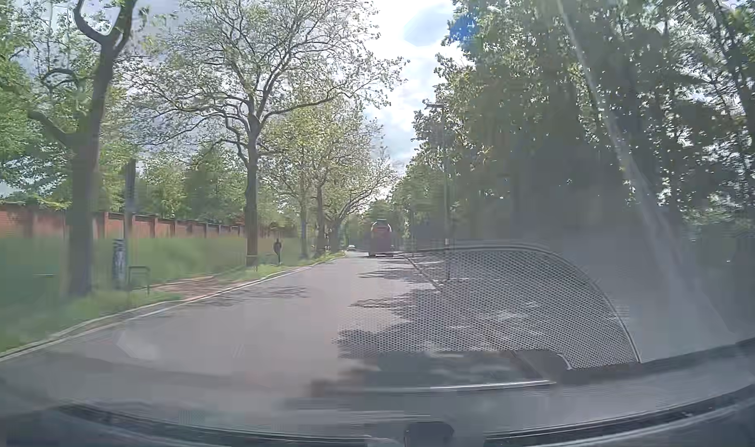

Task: Follow the waypoints while adhering to traffic rules and regulations

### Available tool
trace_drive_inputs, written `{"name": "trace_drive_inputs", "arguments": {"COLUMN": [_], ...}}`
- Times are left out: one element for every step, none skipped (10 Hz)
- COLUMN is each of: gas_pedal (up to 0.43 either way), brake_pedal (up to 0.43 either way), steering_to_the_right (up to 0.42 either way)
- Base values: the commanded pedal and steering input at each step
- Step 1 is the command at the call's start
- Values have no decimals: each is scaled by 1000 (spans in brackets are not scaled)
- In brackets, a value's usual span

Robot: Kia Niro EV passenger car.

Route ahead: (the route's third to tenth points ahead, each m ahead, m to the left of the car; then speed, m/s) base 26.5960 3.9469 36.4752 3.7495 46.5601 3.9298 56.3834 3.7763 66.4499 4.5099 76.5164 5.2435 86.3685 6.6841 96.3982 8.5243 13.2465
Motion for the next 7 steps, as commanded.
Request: {"name": "trace_drive_inputs", "arguments": {"gas_pedal": [79,79,79,79,79,79,79], "brake_pedal": [0,0,0,0,0,0,0], "steering_to_the_right": [-1,-1,-2,-2,-2,-2,-2]}}
